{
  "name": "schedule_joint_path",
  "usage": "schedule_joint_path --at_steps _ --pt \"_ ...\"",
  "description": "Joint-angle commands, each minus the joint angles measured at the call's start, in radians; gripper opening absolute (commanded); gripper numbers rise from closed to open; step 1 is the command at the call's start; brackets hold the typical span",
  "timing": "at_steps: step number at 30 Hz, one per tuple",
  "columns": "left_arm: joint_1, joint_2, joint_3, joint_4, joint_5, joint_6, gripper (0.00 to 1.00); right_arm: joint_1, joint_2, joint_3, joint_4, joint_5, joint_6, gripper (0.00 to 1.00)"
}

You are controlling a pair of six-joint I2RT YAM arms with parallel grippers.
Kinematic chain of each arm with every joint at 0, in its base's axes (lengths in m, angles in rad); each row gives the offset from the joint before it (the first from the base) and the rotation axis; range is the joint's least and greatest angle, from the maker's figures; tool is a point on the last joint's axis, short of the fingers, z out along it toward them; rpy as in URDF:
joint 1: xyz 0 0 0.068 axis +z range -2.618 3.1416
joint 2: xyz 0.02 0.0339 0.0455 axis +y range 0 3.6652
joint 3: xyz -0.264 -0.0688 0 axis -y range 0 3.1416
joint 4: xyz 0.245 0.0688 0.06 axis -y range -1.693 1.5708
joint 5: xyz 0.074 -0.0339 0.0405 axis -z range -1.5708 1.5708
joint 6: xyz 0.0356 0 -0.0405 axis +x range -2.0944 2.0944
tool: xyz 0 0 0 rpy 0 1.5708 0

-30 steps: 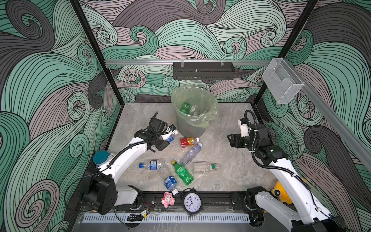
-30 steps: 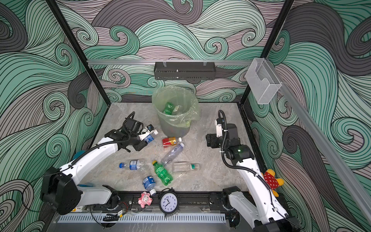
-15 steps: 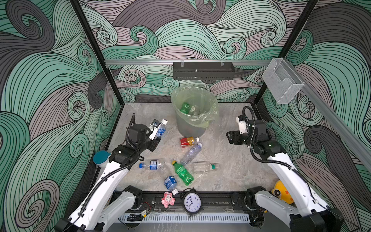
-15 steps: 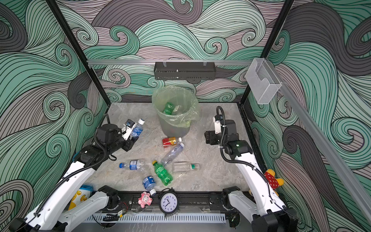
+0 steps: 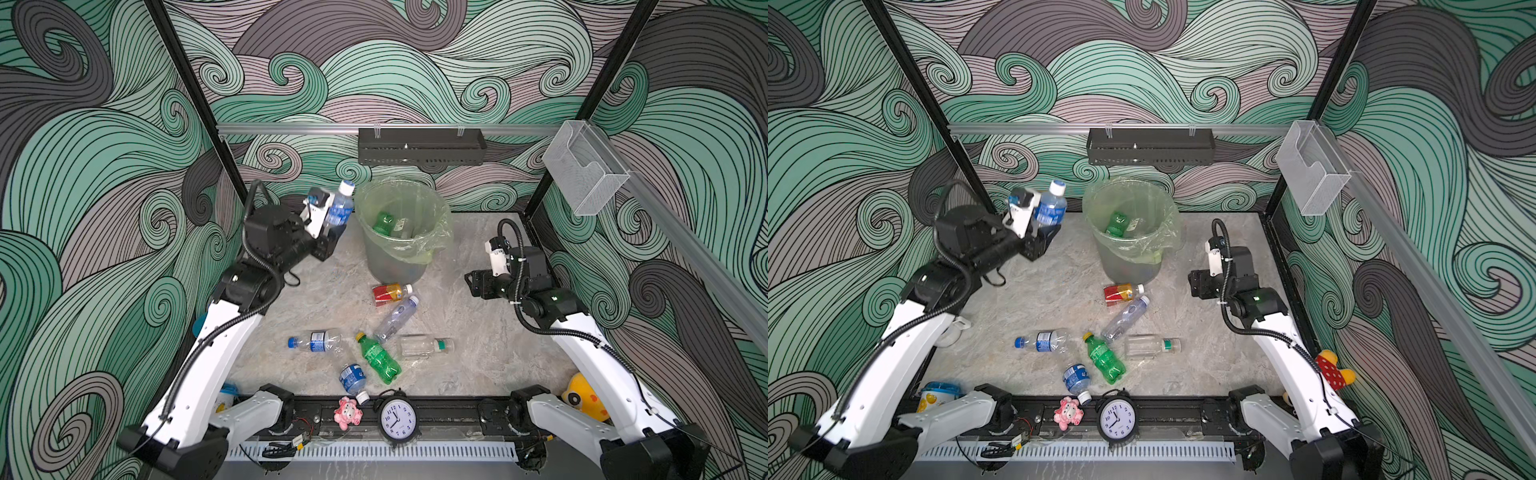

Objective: Throw the plastic bottles in the bin
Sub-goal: Throw the plastic bottle into the trash bin.

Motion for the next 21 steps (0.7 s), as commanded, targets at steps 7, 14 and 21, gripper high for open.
schedule_joint_path --at_steps 7,14,21 --pt "-0.013 0.595 0.680 -0.179 0.184 -0.179 0.80 0.055 -0.041 0.054 -0.120 0.043 -0.039 0.83" --pt "-0.006 0.356 0.311 -0.025 0.159 -0.201 0.87 0.090 -0.101 -0.004 -0.060 -0.118 -0.173 0.86" --pt "0.033 0.008 -0.010 -0.075 -0.032 -0.168 0.92 0.242 -0.016 0.010 -0.100 -0.221 -0.429 0.89"
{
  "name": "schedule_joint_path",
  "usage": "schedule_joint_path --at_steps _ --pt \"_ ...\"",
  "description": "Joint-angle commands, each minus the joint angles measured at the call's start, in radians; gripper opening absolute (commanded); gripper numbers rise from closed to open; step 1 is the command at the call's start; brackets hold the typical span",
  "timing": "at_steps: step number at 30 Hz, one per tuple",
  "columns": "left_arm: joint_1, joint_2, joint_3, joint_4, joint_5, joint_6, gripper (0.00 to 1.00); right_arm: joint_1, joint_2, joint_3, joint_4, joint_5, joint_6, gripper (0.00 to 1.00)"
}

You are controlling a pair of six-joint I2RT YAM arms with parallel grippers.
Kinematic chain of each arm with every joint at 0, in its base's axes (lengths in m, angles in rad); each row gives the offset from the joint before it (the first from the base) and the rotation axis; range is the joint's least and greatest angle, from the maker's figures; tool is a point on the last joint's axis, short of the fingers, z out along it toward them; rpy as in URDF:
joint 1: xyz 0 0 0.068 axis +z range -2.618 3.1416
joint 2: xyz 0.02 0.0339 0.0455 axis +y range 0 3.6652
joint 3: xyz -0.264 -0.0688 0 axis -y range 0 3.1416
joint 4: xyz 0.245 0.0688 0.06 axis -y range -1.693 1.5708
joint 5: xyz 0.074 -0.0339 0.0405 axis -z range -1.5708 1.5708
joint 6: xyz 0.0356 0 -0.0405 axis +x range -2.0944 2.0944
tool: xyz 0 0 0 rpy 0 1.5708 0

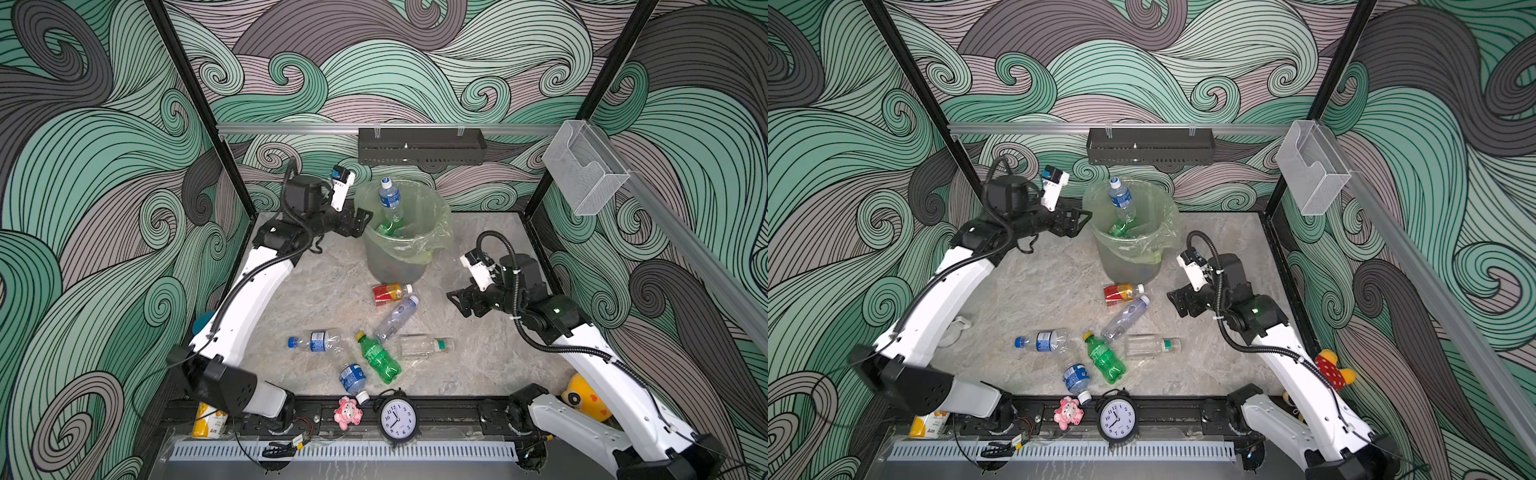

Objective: Throw the plastic bottles in the bin
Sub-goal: Throw the plastic bottle into the trash bin, then pick up the plastic bottle from the bottom-center of the table.

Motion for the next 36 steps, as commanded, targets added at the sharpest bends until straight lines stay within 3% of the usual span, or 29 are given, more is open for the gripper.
schedule_joint_path --at_steps 1,9,15,36 --pt "0.028 -0.173 -0.096 -0.018 -0.126 0.017 0.92 0.068 0.049 0.004 -0.034 -0.063 -0.194 0.89" --pt "0.107 -0.468 -0.355 -0.167 -0.292 0.017 0.93 0.178 0.212 0.050 -0.108 -0.074 -0.365 0.90" --pt "0.132 -0.586 -0.494 -0.216 -0.336 -0.003 0.93 0.217 0.373 0.110 -0.206 -0.039 -0.421 0.86" --pt "0.154 -0.589 -0.539 -0.242 -0.331 0.057 0.94 0.362 0.626 0.109 -0.205 0.004 -0.483 0.92"
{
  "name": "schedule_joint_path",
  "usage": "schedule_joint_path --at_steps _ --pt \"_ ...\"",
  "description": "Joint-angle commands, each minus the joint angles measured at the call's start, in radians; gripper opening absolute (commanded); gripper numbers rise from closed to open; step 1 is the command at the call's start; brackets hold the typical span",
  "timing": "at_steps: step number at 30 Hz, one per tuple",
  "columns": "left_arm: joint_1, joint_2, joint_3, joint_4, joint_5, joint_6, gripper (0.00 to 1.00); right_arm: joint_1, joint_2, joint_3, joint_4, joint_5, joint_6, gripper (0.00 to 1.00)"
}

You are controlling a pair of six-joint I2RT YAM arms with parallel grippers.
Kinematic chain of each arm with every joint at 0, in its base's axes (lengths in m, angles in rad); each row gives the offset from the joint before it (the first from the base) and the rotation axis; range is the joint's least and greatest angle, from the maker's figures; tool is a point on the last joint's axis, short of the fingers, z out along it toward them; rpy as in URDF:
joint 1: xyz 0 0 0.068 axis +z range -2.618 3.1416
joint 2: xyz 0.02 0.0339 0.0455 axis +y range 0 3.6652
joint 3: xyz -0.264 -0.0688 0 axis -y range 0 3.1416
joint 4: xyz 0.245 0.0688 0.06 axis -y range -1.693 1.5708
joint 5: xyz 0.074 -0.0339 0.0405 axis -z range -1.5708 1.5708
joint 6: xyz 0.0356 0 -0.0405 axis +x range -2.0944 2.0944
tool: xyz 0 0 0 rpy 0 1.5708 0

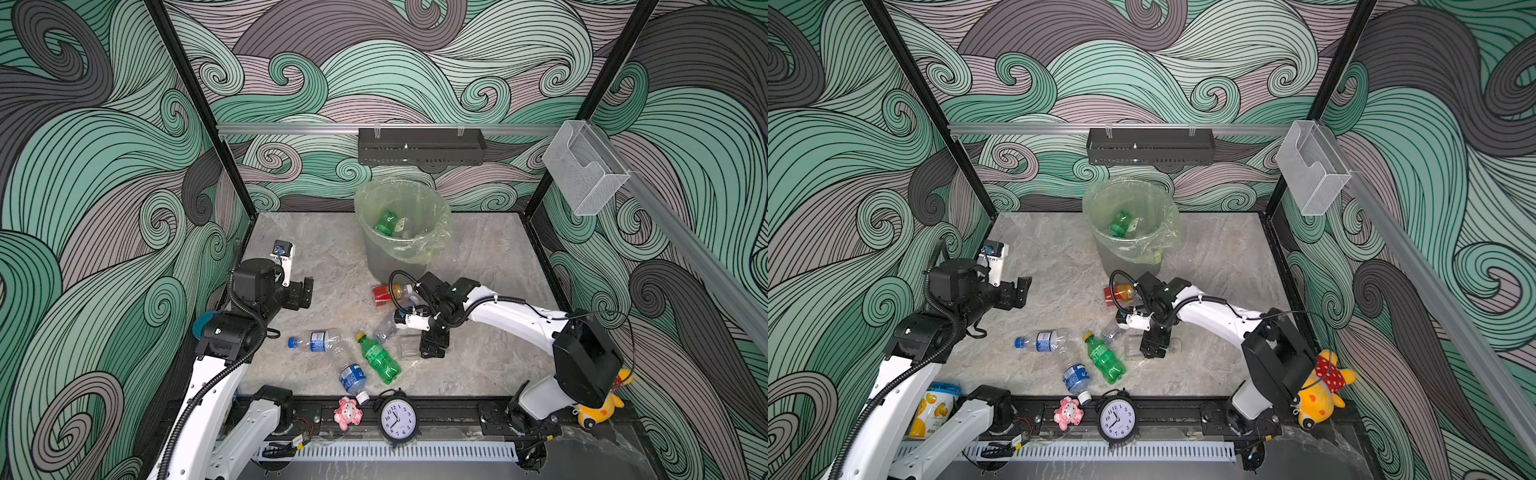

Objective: Throw the plastic bottles in the bin
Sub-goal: Pick up the plastic bottle from the bottom-center of the table.

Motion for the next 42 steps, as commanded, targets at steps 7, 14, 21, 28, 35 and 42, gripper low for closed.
schedule_joint_path --at_steps 7,14,21,28,35,42 --pt "0.015 -0.025 0.015 -0.039 -0.009 0.029 0.94 0.046 0.088 0.011 0.069 0.028 -0.005 0.91" --pt "0.016 -0.025 0.016 -0.040 -0.009 0.029 0.94 0.053 0.119 0.001 0.123 0.059 0.030 0.79" --pt "0.018 -0.021 0.016 -0.033 -0.009 0.029 0.94 0.054 0.084 -0.011 0.121 0.066 0.042 0.68" --pt "0.018 0.002 0.005 -0.018 -0.014 0.021 0.95 0.054 -0.096 -0.020 0.162 0.055 0.088 0.64" --pt "0.019 0.038 0.017 -0.027 0.023 0.047 0.95 0.015 -0.314 -0.027 0.266 0.083 0.247 0.57" --pt "0.020 0.064 -0.002 0.019 0.042 0.035 0.95 -0.079 -0.525 -0.090 0.383 0.151 0.426 0.53"
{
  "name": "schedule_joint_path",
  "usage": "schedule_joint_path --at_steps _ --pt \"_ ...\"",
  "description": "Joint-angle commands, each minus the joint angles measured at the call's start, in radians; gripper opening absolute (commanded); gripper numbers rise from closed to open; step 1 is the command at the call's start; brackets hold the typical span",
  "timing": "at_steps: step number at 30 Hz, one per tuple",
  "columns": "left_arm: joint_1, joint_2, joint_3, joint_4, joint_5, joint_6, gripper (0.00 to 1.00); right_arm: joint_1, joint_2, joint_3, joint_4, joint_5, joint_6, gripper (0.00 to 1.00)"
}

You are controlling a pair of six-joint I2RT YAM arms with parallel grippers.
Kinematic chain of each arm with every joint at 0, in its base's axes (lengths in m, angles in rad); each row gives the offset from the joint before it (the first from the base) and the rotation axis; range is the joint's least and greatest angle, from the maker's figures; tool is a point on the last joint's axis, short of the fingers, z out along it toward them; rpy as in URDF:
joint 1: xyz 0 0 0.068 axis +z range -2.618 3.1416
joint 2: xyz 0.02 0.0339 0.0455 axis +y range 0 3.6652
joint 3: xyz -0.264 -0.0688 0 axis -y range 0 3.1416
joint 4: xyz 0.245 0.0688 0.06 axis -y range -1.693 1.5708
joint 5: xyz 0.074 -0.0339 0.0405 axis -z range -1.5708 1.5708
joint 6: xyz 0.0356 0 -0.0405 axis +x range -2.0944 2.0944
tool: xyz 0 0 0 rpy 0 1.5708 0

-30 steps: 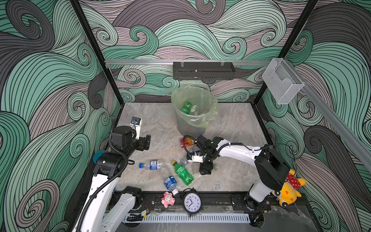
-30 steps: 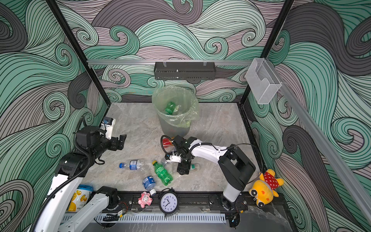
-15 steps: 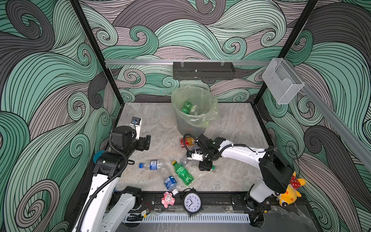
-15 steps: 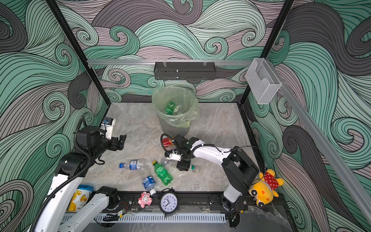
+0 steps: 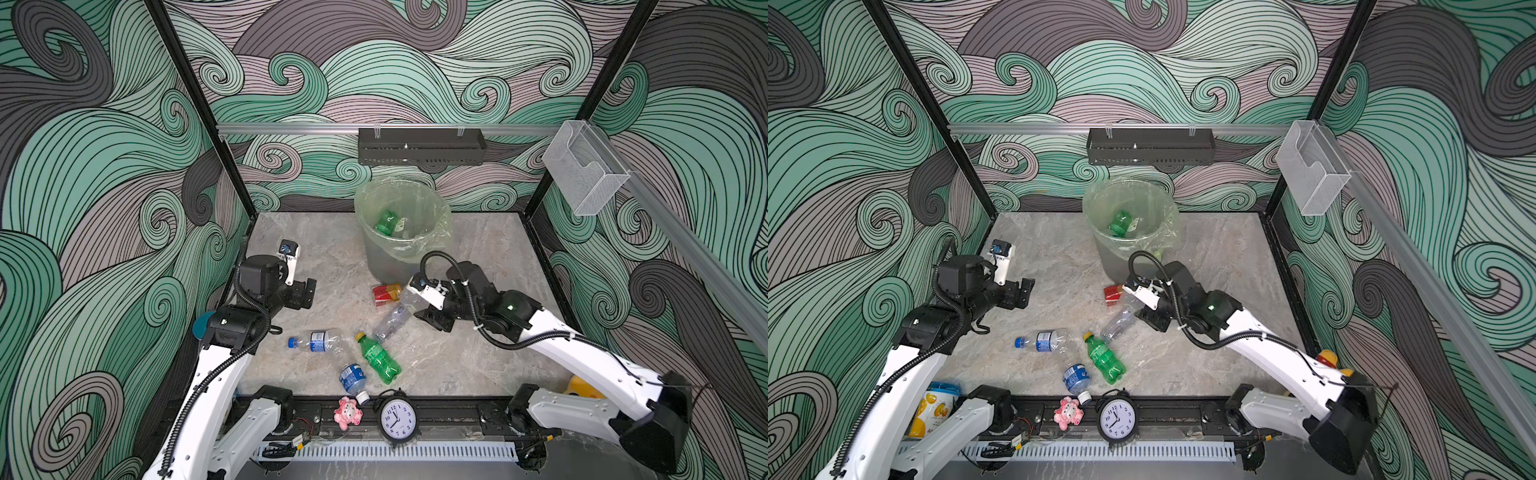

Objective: Throw the plastic bottles in the bin
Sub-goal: Pick up the plastic bottle from the bottom-center of the table, then throw the plastic bottle into the trash bin.

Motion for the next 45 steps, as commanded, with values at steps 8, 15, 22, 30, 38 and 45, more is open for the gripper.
schedule_joint_path --at_steps 8,15,22,30,38,45 --pt "0.014 0.023 -0.024 0.071 0.083 0.008 0.95 -0.185 -0.243 -0.091 0.131 0.132 0.254 0.49" --pt "0.014 0.047 -0.004 0.063 0.120 0.021 0.95 -0.248 -0.234 0.016 0.117 0.130 0.318 0.49" --pt "0.014 0.041 0.025 0.032 0.095 0.053 0.95 -0.286 0.073 0.391 0.121 0.073 0.285 0.47" --pt "0.014 0.028 0.109 -0.070 0.166 0.119 0.95 -0.290 0.711 1.226 -0.326 -0.014 0.319 0.69" --pt "0.013 0.058 0.169 -0.217 0.270 0.274 0.95 -0.279 0.605 1.059 -0.233 -0.013 0.304 0.88" --pt "0.002 0.158 0.204 -0.360 0.241 0.422 0.93 -0.290 0.375 0.794 -0.142 0.030 0.306 0.90"
